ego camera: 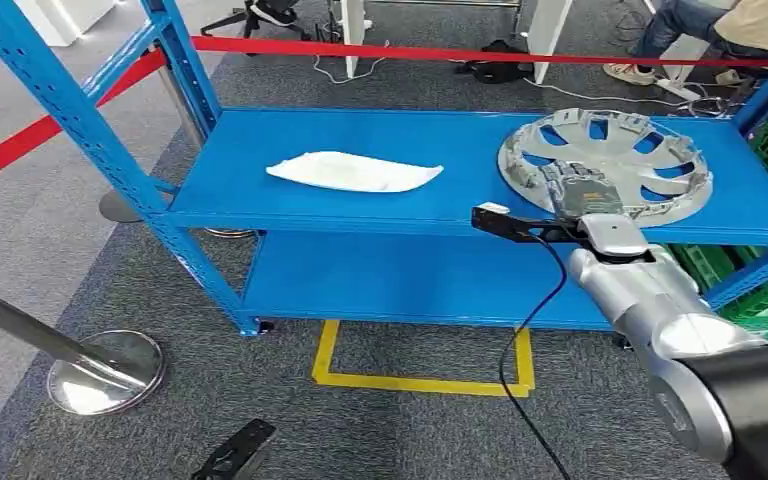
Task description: Take the parts from the cabinet and place them on the table.
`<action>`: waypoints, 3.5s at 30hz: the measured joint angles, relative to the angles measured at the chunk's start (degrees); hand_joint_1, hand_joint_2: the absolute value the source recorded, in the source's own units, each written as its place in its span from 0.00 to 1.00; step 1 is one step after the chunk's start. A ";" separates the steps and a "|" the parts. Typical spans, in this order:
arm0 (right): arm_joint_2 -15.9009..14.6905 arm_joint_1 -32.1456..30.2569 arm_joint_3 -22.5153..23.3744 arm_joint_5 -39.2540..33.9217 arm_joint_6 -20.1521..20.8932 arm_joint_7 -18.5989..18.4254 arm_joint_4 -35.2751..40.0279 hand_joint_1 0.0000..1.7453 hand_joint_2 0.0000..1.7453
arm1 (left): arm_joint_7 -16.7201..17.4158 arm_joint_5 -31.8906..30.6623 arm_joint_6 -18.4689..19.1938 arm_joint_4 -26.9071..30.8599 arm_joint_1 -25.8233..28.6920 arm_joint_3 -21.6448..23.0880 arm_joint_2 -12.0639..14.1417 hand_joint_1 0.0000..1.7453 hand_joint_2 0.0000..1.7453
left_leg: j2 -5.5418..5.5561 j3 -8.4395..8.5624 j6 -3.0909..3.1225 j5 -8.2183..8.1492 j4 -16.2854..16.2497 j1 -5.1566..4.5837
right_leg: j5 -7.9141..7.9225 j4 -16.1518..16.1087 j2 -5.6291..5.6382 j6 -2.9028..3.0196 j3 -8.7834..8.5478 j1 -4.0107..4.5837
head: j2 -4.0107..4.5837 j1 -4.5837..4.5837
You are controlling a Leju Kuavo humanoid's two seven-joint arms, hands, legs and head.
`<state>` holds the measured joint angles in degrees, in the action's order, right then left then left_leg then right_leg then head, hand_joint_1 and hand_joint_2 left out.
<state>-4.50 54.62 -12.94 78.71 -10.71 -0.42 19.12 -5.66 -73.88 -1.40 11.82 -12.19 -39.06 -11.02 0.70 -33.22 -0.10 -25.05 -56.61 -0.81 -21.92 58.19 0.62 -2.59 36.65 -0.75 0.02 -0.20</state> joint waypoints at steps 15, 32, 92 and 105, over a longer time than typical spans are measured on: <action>0.22 -0.14 -0.04 0.00 -0.02 -0.20 0.44 0.00 1.00 | 0.00 0.00 -0.17 0.00 0.07 0.00 -0.09 0.00 0.00 | -0.20 1.60 1.05 -0.62 0.79 0.99 | -2.92 12.83 -0.22 -1.98 7.54 -0.32 | 0.00 0.37; 0.28 -1.27 0.00 -0.18 -0.17 -0.37 0.57 0.00 1.00 | -0.09 0.09 -0.50 0.04 0.12 0.00 0.00 0.00 0.00 | -0.34 -5.95 -1.54 2.63 -6.05 1.20 | -2.36 1.02 0.13 0.62 -1.36 -0.68 | 0.00 -0.09; -5.86 -3.80 6.12 -3.67 11.94 -11.91 -2.36 0.00 1.00 | -0.09 -0.35 0.22 0.04 0.13 0.04 0.09 0.00 0.00 | 0.19 -3.46 -0.37 2.66 -0.85 1.26 | -2.35 -0.46 -0.07 -0.75 -2.42 0.04 | 0.00 -0.11; -5.86 -4.21 7.23 -2.53 9.92 -10.16 -2.38 1.00 1.00 | -0.09 -0.11 -0.02 0.04 0.12 0.04 0.46 0.00 0.00 | 0.19 -3.43 -0.37 2.66 -0.85 1.27 | -2.35 -0.46 -0.07 -0.75 -2.46 0.05 | 0.00 -0.11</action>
<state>-10.36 50.42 -5.70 76.17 -0.79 -10.58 16.74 -5.75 -73.99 -1.42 11.87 -12.06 -39.01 -10.56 0.89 -36.65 -0.47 -22.38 -57.46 0.47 -24.27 57.73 0.55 -3.34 34.19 -0.70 0.02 -0.31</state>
